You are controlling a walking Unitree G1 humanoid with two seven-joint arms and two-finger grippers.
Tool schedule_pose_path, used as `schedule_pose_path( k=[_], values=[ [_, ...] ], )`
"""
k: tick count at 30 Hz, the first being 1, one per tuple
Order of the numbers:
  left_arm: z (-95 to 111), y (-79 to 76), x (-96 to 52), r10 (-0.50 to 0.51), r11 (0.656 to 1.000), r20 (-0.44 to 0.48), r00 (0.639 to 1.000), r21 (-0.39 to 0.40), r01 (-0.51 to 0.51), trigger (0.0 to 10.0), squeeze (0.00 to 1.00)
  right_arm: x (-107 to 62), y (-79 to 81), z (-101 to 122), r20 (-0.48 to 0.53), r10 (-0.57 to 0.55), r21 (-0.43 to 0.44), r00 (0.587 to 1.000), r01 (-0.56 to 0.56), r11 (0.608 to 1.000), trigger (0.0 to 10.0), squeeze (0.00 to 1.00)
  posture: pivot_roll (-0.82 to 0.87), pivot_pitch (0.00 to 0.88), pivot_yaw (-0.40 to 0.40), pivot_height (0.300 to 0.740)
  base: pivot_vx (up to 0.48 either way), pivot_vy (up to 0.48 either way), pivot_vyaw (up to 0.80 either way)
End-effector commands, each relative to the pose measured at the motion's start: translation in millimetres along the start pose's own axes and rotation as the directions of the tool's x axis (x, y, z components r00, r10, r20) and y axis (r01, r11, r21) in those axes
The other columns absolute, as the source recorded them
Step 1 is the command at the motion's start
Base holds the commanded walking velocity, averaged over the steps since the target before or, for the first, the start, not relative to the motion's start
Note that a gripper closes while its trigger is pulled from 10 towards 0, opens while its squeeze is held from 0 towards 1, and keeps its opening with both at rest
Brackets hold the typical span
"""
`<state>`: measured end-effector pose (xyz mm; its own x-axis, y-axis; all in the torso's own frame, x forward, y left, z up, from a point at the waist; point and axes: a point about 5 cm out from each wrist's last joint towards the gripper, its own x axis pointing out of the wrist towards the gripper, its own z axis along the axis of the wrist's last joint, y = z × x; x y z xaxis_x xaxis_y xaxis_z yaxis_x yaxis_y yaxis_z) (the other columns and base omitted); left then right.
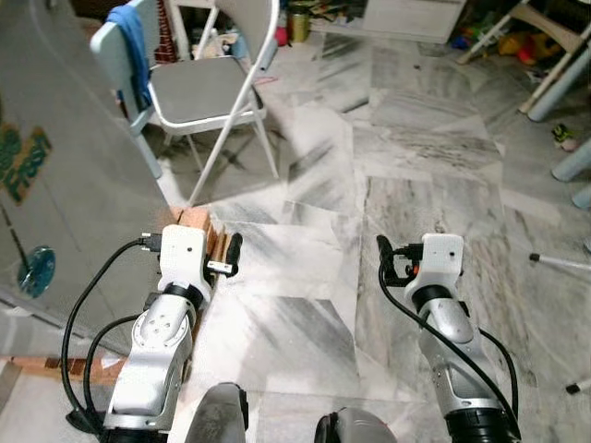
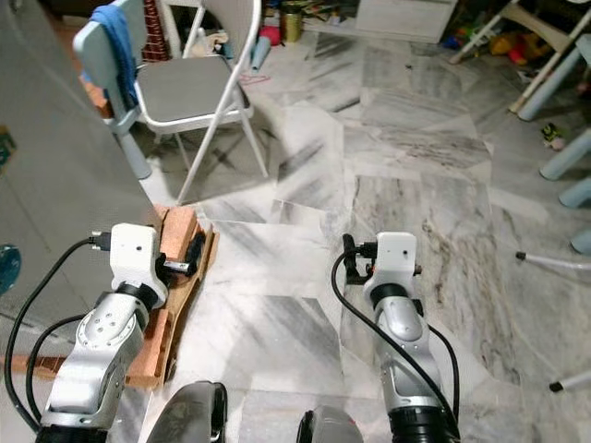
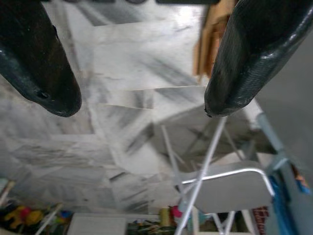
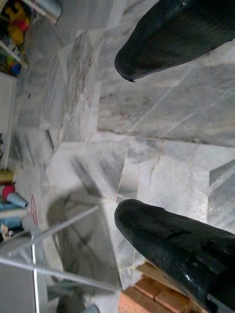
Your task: Restocking fridge
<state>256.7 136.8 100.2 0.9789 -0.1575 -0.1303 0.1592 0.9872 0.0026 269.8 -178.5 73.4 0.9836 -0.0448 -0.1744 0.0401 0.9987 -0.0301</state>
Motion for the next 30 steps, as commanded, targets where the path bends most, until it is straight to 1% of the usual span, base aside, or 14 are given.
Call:
schedule_pose_path(
  k=[1,4,10,15,21,30],
  values=[
    [-2.8,3.1,-1.6,0.009,1.000,-0.019,1.000,-0.007,-0.009,10.0,0.00,-1.6,-3.3,-1.2,0.000,-0.015,0.008,1.000,0.015,1.000,10.0,0.00,0.10,0.113,-0.042,0.740,0.000,0.000,0.00],
    [-2.8,2.7,-1.2,0.008,1.000,-0.015,1.000,-0.006,-0.008,10.0,0.00,-1.6,-3.0,-0.5,0.004,-0.013,0.013,1.000,0.013,1.000,10.0,0.00,0.09,0.117,-0.041,0.740,0.000,0.000,0.00],
    [-3.7,0.4,-0.5,0.002,1.000,-0.024,1.000,-0.029,-0.003,10.0,0.00,-1.5,-3.2,0.3,0.006,-0.013,0.013,1.000,0.013,1.000,10.0,0.00,0.09,0.119,-0.041,0.740,0.000,0.000,0.00],
    [-5.9,-0.5,0.7,0.004,0.998,-0.049,0.999,-0.056,-0.007,10.0,0.00,-1.5,-4.6,0.6,0.006,-0.012,0.011,1.000,0.012,1.000,10.0,0.00,0.09,0.115,-0.045,0.740,0.000,0.000,0.00],
    [-6.7,0.6,0.7,0.007,0.998,-0.050,0.999,-0.061,-0.010,10.0,0.00,-4.2,-8.5,-1.8,0.000,-0.017,0.007,1.000,0.017,1.000,10.0,0.00,0.09,0.109,-0.046,0.740,0.000,0.379,0.00],
    [-6.5,0.0,1.8,0.003,0.998,-0.053,0.999,-0.055,-0.006,10.0,0.00,-3.4,-7.5,-1.7,0.002,-0.014,0.002,1.000,0.014,1.000,10.0,0.00,0.09,0.106,-0.047,0.740,-0.241,0.418,0.00]
  ],
)
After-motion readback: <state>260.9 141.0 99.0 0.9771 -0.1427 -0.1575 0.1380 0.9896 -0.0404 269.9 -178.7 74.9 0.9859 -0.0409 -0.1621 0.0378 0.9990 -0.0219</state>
